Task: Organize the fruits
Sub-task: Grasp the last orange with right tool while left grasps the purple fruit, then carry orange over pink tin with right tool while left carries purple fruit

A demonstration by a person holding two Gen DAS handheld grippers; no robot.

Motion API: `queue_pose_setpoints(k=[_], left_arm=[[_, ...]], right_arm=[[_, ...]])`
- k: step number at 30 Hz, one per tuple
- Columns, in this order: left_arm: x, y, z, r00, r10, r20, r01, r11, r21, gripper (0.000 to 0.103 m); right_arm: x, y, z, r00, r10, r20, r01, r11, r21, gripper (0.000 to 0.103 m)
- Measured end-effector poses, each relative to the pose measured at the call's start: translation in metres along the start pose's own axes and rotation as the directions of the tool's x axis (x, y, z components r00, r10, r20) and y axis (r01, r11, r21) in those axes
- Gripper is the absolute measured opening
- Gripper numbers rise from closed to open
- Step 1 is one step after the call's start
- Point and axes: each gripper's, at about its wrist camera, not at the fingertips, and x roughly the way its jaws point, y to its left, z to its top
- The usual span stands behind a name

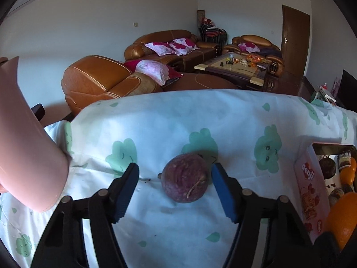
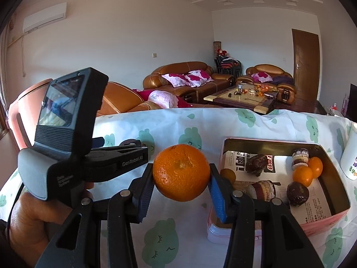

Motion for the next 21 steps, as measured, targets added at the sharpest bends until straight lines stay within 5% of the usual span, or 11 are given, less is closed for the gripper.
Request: queue_pose_setpoints(k=[3,10,21], left_arm=[[0.021,-0.006,0.002,0.996,-0.040,-0.074,0.041,0.999,0.003,0.051],[0.016,-0.002,0.002,0.998,-0.044,-0.052,0.042,0.999,-0.035,0.050],[-0.034,0.023,-0.041,0.998,0.052,0.039,-0.048,0.994,-0.098,0.050]], right_arm=[[0.004,-0.004,0.000,1.000,0.002,-0.017,-0.002,1.000,0.017,0.049],[0.006,-0.006,0.000,1.000,0.003,-0.028,-0.002,0.999,0.034,0.049],[0.002,-0.001,0.000,1.000,-0.006,-0.006,0.006,1.000,0.009,0.049]])
